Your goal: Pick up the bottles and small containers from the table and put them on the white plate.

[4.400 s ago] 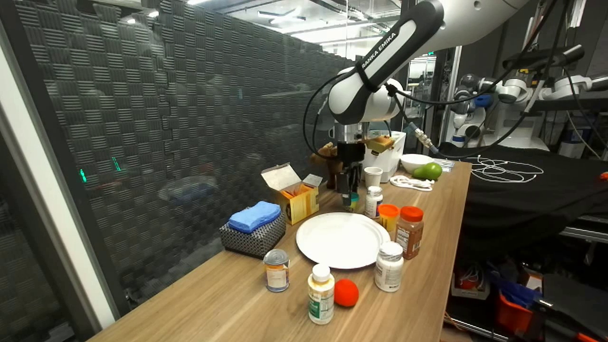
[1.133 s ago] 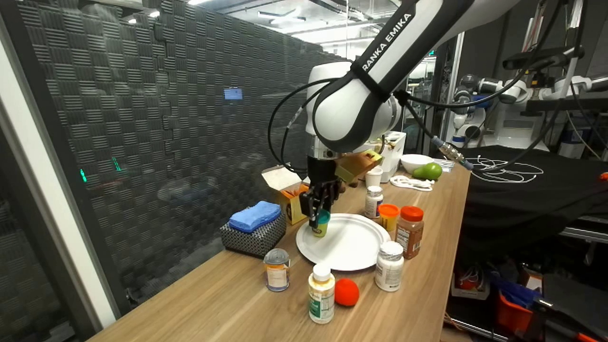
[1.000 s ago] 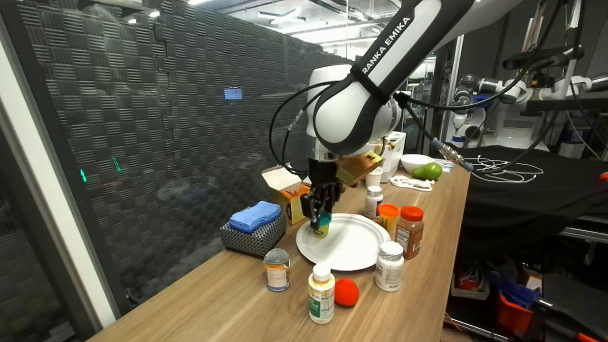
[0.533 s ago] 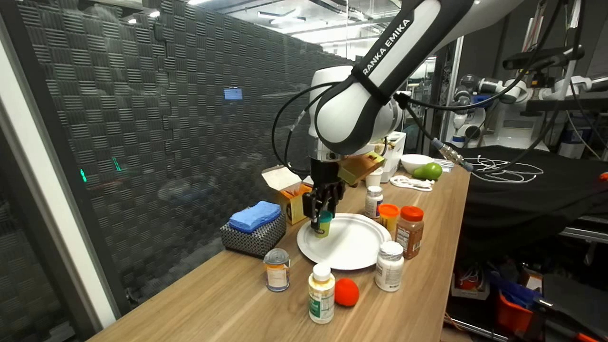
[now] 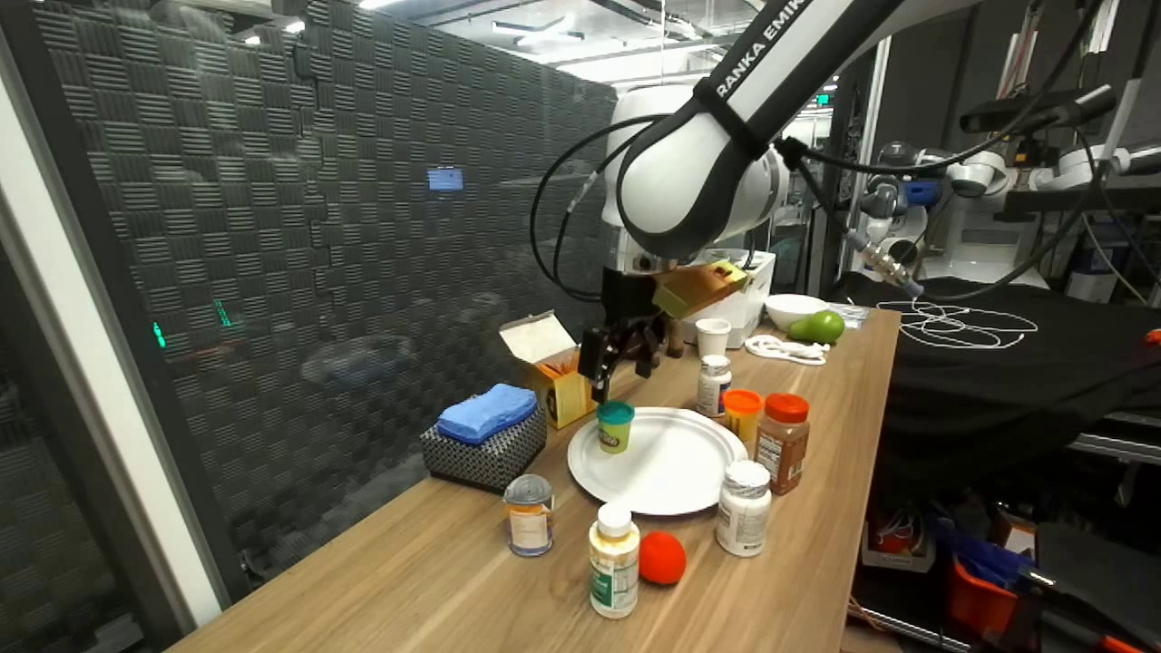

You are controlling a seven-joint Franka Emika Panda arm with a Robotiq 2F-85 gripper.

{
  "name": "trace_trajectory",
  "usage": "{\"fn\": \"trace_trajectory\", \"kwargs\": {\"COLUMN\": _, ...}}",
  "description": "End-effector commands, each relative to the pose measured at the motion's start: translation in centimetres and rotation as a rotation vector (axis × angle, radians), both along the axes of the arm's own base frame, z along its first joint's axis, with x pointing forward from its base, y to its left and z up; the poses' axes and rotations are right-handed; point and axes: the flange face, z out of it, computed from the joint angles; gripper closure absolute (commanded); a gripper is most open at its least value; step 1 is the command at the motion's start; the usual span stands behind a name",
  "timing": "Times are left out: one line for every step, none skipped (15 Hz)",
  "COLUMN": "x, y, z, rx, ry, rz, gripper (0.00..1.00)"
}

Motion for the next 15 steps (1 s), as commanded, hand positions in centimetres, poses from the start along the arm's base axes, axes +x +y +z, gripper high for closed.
{"fn": "trace_trajectory", "kwargs": {"x": -2.8, "y": -1.9, "z": 4.9, "rx": 0.008, "ry": -0.078, "rz": -0.087, "gripper": 0.0}}
{"fn": "trace_trajectory", "kwargs": {"x": -3.2, "y": -2.5, "z": 5.7, "rx": 0.006, "ry": -0.09, "rz": -0.106, "gripper": 0.0}}
{"fn": "trace_trajectory", "kwargs": {"x": -3.9, "y": -3.3, "z": 6.6, "rx": 0.003, "ry": -0.108, "rz": -0.133, "gripper": 0.0}}
{"fn": "trace_trajectory", "kwargs": {"x": -4.3, "y": -4.1, "z": 7.3, "rx": -0.001, "ry": -0.124, "rz": -0.161, "gripper": 0.0}}
{"fn": "trace_trajectory", "kwargs": {"x": -4.9, "y": -5.0, "z": 7.9, "rx": -0.005, "ry": -0.136, "rz": -0.188, "gripper": 0.0}}
{"fn": "trace_trajectory", "kwargs": {"x": -5.4, "y": -6.0, "z": 8.3, "rx": -0.004, "ry": -0.143, "rz": -0.218, "gripper": 0.0}}
{"fn": "trace_trajectory", "kwargs": {"x": -5.6, "y": -7.1, "z": 8.5, "rx": 0.002, "ry": -0.143, "rz": -0.247, "gripper": 0.0}}
{"fn": "trace_trajectory", "kwargs": {"x": -5.8, "y": -8.1, "z": 8.6, "rx": 0.004, "ry": -0.145, "rz": -0.274, "gripper": 0.0}}
{"fn": "trace_trajectory", "kwargs": {"x": -5.8, "y": -9.2, "z": 8.5, "rx": 0.012, "ry": -0.14, "rz": -0.296, "gripper": 0.0}}
{"fn": "trace_trajectory", "kwargs": {"x": -5.8, "y": -10.1, "z": 8.3, "rx": 0.015, "ry": -0.141, "rz": -0.313, "gripper": 0.0}}
{"fn": "trace_trajectory", "kwargs": {"x": -5.5, "y": -11.0, "z": 8.1, "rx": 0.019, "ry": -0.137, "rz": -0.332, "gripper": 0.0}}
{"fn": "trace_trajectory", "kwargs": {"x": -5.2, "y": -11.8, "z": 7.9, "rx": 0.021, "ry": -0.135, "rz": -0.348, "gripper": 0.0}}
{"fn": "trace_trajectory", "kwargs": {"x": -5.0, "y": -12.5, "z": 7.6, "rx": 0.019, "ry": -0.125, "rz": -0.363, "gripper": 0.0}}
{"fn": "trace_trajectory", "kwargs": {"x": -4.8, "y": -13.0, "z": 7.2, "rx": 0.016, "ry": -0.112, "rz": -0.378, "gripper": 0.0}}
{"fn": "trace_trajectory", "kwargs": {"x": -4.5, "y": -13.4, "z": 6.6, "rx": 0.01, "ry": -0.097, "rz": -0.39, "gripper": 0.0}}
